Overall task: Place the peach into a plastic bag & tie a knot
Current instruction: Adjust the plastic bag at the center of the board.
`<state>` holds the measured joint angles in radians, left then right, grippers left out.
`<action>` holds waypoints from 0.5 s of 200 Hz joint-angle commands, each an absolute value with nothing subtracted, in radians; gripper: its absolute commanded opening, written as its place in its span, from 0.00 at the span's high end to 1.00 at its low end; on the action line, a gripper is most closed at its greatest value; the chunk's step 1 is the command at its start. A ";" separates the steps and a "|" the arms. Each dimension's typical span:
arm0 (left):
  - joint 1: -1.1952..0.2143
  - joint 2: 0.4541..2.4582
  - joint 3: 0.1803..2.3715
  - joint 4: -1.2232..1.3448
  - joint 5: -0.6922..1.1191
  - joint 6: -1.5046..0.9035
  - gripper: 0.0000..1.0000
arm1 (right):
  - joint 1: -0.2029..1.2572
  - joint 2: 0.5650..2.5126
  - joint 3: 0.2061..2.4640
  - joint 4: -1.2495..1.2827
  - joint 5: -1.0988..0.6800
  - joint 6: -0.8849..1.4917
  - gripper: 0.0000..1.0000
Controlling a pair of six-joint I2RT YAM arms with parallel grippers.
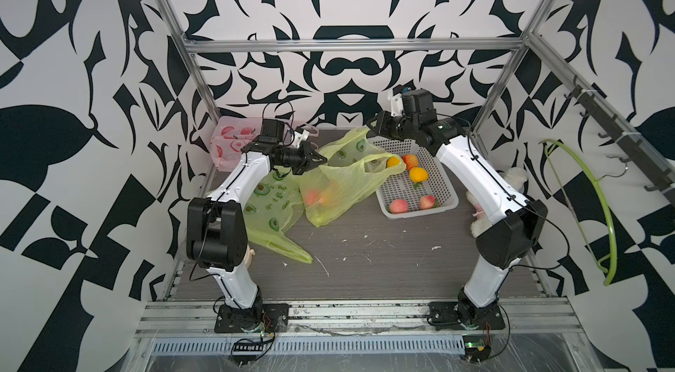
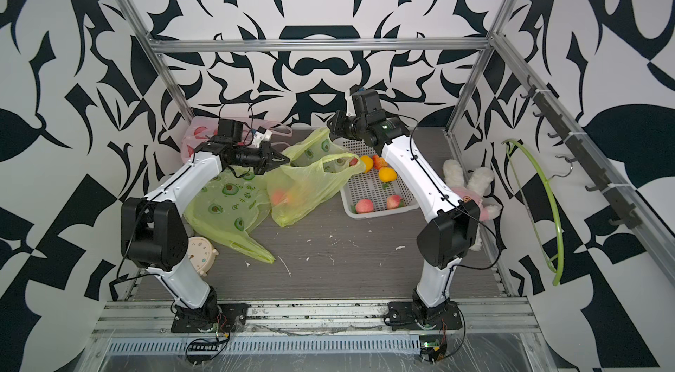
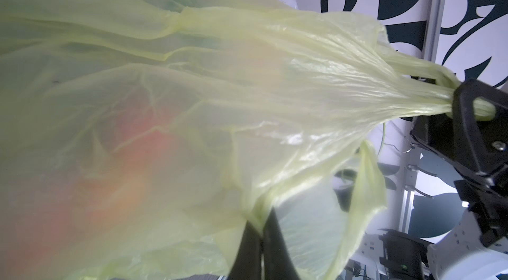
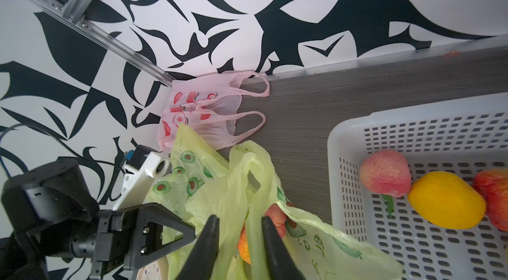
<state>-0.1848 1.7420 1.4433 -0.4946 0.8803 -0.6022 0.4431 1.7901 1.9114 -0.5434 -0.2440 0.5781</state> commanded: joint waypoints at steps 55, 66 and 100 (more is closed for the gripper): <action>-0.184 1.664 1.597 -0.764 0.764 -0.382 0.61 | 0.459 1.847 2.273 -0.765 -0.421 0.499 1.00; -0.180 1.646 1.635 -0.809 0.736 -0.335 0.57 | 0.459 1.874 2.340 -0.812 -0.467 0.493 1.00; -0.163 1.546 1.700 -0.902 0.688 -0.181 0.47 | 0.472 1.983 2.591 -0.989 -0.603 0.461 1.00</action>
